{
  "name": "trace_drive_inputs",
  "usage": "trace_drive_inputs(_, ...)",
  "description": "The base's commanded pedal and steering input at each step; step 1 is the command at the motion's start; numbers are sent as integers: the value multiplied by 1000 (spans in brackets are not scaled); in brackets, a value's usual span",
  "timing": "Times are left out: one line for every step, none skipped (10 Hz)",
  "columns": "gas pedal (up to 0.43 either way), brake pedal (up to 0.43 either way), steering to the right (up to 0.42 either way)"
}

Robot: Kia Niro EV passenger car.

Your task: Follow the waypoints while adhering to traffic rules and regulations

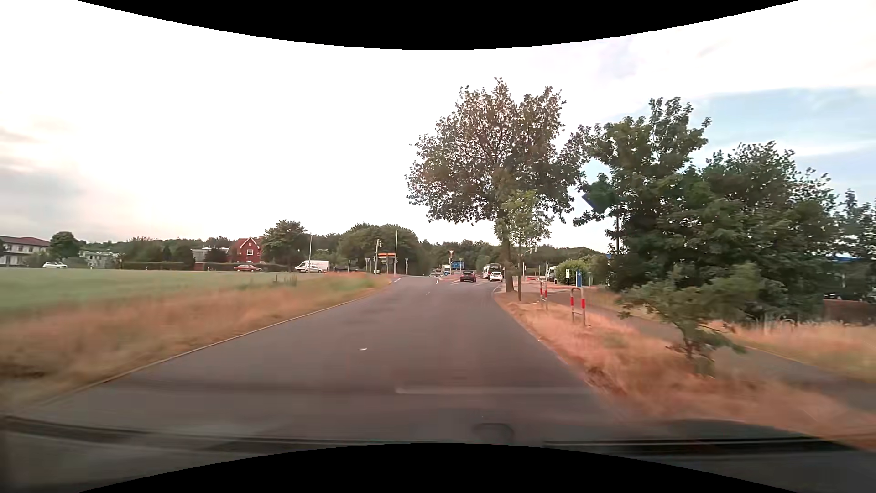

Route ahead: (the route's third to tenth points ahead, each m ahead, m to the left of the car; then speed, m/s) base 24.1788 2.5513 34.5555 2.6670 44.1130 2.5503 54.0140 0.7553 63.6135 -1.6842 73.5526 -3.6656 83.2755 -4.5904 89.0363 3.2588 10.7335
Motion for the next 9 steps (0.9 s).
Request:
trace_drive_inputs(157, 0, -10)
trace_drive_inputs(157, 0, -9)
trace_drive_inputs(110, 0, -4)
trace_drive_inputs(28, 0, 0)
trace_drive_inputs(0, 0, 1)
trace_drive_inputs(0, 0, 2)
trace_drive_inputs(0, 0, 4)
trace_drive_inputs(0, 0, 7)
trace_drive_inputs(20, 0, 9)
